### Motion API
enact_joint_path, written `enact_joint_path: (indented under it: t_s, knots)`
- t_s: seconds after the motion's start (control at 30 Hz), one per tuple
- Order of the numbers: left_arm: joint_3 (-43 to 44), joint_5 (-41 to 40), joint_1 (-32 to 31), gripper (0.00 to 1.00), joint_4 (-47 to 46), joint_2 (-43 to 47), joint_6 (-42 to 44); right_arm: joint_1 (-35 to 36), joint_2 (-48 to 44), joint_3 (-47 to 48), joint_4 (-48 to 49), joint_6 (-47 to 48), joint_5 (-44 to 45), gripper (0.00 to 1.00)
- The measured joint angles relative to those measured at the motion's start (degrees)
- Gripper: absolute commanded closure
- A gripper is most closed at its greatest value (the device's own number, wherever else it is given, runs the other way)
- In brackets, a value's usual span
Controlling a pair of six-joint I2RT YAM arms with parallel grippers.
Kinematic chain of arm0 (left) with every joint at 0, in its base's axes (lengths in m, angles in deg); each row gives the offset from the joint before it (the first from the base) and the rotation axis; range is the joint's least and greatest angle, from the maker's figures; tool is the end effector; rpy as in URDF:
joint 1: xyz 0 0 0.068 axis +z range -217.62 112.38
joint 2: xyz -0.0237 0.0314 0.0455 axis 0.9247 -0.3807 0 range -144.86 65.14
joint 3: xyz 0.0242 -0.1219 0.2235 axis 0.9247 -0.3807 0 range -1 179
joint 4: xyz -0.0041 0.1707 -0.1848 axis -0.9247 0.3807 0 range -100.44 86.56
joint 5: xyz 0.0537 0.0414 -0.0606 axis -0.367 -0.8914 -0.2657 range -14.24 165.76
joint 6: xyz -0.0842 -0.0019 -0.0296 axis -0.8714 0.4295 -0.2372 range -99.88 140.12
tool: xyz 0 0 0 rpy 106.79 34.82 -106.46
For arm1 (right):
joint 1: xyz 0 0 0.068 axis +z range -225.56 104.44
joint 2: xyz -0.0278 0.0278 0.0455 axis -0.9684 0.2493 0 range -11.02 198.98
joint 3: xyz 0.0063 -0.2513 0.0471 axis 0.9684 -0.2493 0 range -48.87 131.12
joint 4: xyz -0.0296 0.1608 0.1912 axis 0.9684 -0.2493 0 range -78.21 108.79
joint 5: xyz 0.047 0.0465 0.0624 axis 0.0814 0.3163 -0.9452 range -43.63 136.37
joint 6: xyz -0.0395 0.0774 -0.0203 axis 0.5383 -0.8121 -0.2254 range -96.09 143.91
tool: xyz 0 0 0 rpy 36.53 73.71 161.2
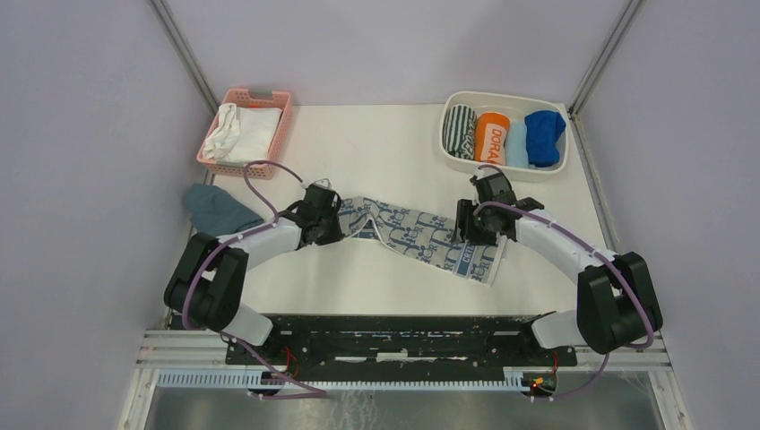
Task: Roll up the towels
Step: Flatten out the towel at the center of the board.
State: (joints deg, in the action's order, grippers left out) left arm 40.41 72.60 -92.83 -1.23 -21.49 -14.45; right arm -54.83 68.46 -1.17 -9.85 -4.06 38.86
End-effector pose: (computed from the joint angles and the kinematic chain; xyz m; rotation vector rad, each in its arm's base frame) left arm 0.2757 -0.1249 0.1104 -0.2312 2.5448 -0.3472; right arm 0.2595 0.1092 0.1502 0.1232 2.6859 0.4533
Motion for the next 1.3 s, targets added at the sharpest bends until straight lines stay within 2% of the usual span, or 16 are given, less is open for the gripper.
enact_joint_path:
  t_s: [0.3, 0.47, 0.77, 0.9, 1.03, 1.17, 1.3]
  knots:
    - [5.18, -6.27, 0.42, 0.97, 8.35, 8.83, 0.44, 0.00, -0.98, -1.42, -5.03, -0.96, 3.13, 0.42]
    - [5.22, -8.66, 2.56, 0.97, 11.61, 12.24, 1.53, -0.70, 8.07, -1.29, -3.30, -1.33, 3.89, 0.44]
    - [3.28, -9.81, 6.25, 0.97, 13.46, 16.94, 2.27, -3.19, 19.98, 11.61, 1.22, -0.07, 2.69, 0.44]
    - [2.40, -9.05, 6.25, 0.97, 13.20, 16.94, 2.36, -3.21, 18.69, 10.88, 0.28, 1.31, 5.27, 0.42]
    - [1.73, -8.11, 6.25, 0.97, 12.94, 16.94, 2.36, -3.74, 12.55, 6.82, -2.51, 2.03, 9.46, 0.43]
    - [1.64, -7.10, 6.25, 0.97, 12.68, 16.94, 2.36, -6.14, 5.20, 2.51, -4.63, 1.81, 11.43, 0.48]
    - [1.57, -6.67, 6.25, 0.97, 11.82, 16.94, 2.36, -7.02, 4.13, 1.09, -5.09, 0.87, 11.54, 0.56]
